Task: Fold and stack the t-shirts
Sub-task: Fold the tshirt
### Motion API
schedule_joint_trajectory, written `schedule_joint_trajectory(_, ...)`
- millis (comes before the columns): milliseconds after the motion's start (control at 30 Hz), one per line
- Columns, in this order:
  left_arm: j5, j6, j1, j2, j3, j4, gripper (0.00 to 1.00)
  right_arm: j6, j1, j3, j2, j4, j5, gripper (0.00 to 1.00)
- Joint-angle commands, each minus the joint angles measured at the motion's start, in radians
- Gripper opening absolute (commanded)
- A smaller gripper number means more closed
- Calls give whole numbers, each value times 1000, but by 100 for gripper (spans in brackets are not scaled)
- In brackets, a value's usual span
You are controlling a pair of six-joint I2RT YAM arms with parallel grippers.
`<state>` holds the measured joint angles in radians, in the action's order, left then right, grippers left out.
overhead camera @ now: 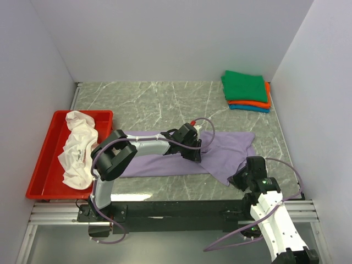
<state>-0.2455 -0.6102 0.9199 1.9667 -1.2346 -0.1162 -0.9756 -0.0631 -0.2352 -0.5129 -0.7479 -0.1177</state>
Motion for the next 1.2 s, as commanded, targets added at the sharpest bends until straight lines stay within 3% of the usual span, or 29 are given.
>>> schedule_joint_trajectory(0, -21, -2, 7, 8, -29, 35, 28, 12, -6, 10, -9, -11, -2, 13)
schedule_joint_trajectory(100, -23, -2, 7, 3, -31, 32, 16, 26, -6, -18, -19, -31, -28, 0)
schedule_joint_trajectory(133, -23, -3, 5, -3, -29, 32, 9, 32, -6, -39, -19, -42, -30, 0)
schedule_joint_trajectory(233, -17, -6, 7, -18, -23, 30, 1, 48, -6, -96, -7, -91, -30, 0)
schedule_joint_trajectory(800, 12, -29, -18, -126, -11, -19, 1, 58, -7, -257, -7, -186, -105, 0)
schedule_joint_trajectory(1167, -15, -19, -30, -100, -11, -22, 0, 49, -7, -167, -3, -151, -85, 0)
